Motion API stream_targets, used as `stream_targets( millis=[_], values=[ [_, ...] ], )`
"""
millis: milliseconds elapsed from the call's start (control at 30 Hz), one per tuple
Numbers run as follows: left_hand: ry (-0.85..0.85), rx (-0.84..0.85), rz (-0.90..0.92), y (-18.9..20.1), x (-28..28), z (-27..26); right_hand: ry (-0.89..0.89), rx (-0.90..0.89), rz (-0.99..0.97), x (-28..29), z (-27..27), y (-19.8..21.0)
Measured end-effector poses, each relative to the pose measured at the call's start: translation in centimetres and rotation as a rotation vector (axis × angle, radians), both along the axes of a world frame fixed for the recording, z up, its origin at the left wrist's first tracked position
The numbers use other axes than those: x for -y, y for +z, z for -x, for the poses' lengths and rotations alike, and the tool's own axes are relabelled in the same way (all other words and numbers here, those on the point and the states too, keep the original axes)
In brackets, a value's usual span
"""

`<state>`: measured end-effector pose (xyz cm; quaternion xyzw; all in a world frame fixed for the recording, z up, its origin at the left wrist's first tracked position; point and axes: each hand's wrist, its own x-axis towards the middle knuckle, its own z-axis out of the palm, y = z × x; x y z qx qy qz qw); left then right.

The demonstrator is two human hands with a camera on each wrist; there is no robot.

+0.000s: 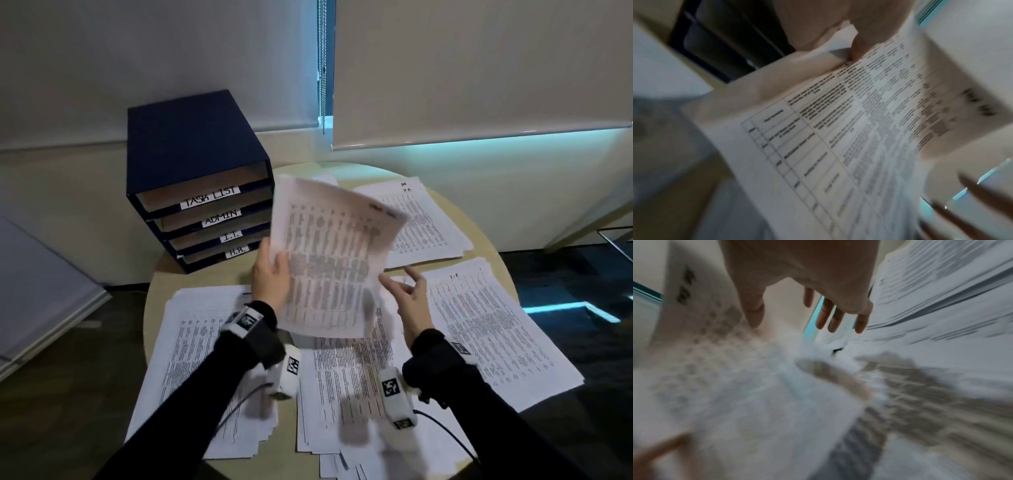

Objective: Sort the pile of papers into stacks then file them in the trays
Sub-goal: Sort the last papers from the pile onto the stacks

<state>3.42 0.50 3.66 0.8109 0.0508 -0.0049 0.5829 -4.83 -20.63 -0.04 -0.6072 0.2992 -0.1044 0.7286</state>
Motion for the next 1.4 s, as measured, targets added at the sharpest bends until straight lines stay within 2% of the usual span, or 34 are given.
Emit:
stream_targets(
  millis=[100,200,267,333,467,600,667,700,800,867,933,1000,1067,1200,1400],
  values=[
    [0.134,-0.027,-0.123,-0.9,-5.9,-2.0,0.109,-0.326,0.366,1.3,1.8,-3.6],
    [0.236,-0.157,-0.277,-4.0,-12.1,-1.4,0.326,-0.712,0.764,1.0,3.4,-6.7],
    [0.275,-0.267,-0.392,-5.5,-15.3,0.3,0.355,-0.827,0.921,0.2,4.0,-6.8],
    [0.301,-0.374,-0.459,-6.5,-17.9,2.1,0.334,-0.868,0.976,-0.4,4.1,-6.5],
    [0.318,-0.543,-0.558,-9.4,-21.3,3.6,0.330,-0.877,0.935,-0.4,3.4,-6.6],
    [0.399,-0.615,-0.648,-10.0,-20.3,3.7,0.305,-0.904,0.912,0.1,3.1,-6.4],
    [0.430,-0.563,-0.774,-9.3,-18.1,3.7,0.320,-0.934,0.912,0.4,3.0,-6.2],
    [0.382,-0.497,-0.837,-9.0,-16.7,3.6,0.321,-0.937,0.909,0.4,3.0,-6.1],
    [0.083,-0.223,-0.964,-9.2,-11.6,2.9,0.316,-0.913,0.932,0.5,3.0,-6.0],
    [-0.120,-0.053,-0.961,-9.5,-7.7,2.5,0.291,-0.817,0.874,0.8,3.1,-6.0],
    [-0.312,0.047,-0.920,-9.9,-4.2,2.0,0.268,-0.667,0.771,1.1,3.6,-5.9],
    [-0.476,0.076,-0.912,-10.1,-1.3,1.4,0.254,-0.534,0.703,1.2,4.3,-5.4],
    [-0.559,0.057,-0.942,-10.6,0.5,0.7,0.273,-0.498,0.671,1.6,5.0,-5.0],
    [-0.627,-0.033,-0.993,-11.4,1.8,-0.2,0.385,-0.532,0.673,3.0,6.1,-5.0],
    [-0.683,-0.017,-1.008,-12.1,1.4,0.0,0.526,-0.547,0.731,4.3,6.9,-5.7]
  ],
)
